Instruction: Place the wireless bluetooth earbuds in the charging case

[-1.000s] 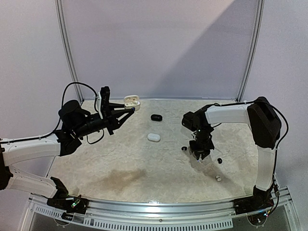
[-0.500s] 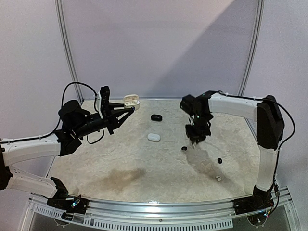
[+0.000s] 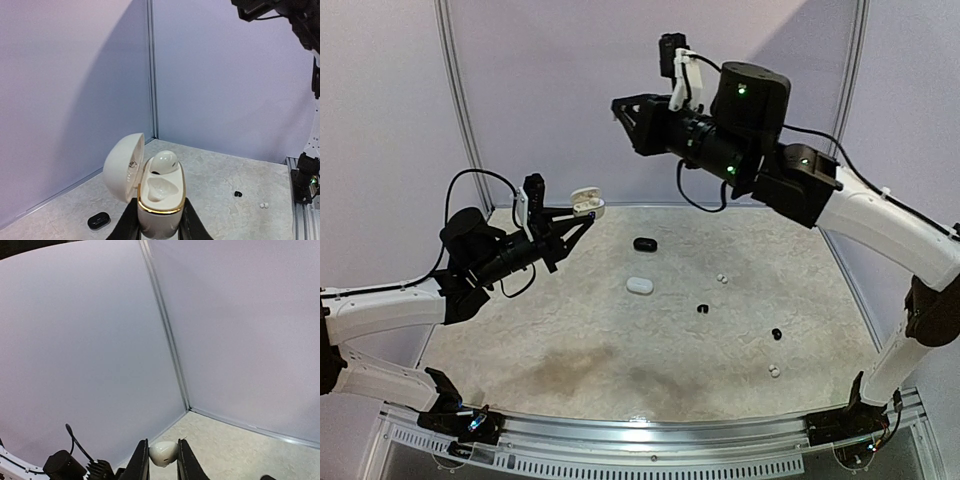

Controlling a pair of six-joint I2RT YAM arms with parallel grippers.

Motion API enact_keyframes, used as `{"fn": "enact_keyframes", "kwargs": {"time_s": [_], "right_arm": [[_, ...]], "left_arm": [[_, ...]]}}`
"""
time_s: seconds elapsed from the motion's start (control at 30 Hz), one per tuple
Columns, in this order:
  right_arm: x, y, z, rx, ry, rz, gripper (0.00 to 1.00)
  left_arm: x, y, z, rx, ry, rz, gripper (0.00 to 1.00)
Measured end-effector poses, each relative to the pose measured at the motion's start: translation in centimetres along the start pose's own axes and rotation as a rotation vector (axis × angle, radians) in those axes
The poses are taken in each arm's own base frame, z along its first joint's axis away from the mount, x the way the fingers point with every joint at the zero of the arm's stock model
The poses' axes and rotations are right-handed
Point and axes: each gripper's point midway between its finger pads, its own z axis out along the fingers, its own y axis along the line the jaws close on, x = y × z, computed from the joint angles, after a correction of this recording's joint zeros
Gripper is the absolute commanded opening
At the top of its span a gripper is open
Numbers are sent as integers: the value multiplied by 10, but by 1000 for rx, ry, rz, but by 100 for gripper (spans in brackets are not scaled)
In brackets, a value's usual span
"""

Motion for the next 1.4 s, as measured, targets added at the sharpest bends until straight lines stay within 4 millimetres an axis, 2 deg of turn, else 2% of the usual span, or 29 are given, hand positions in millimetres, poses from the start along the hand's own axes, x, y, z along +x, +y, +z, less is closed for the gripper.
{"fn": "enact_keyframes", "kwargs": {"time_s": [0.1,0.23,0.33,0.6,0.8,1.4], "right_arm": [[21,28,19,-88,-21,-54,0],[67,39,40,-132,36,-128,0],[91,39,45,-145,76,-149,0],[115,36,45,-159,110,-140,0],[145,26,44,-138,166,-133,0],[151,22,41,-128,175,-111,0]], "left_arm": [[0,3,0,-18,-1,9,0],[-1,7,0,-38,-3,18,0],[-1,8,0,-44,-4,19,0],[-1,10,0,-60,-4,22,0],[-1,11,0,-64,-5,22,0],[-2,13,-1,-75,-6,22,0]]}}
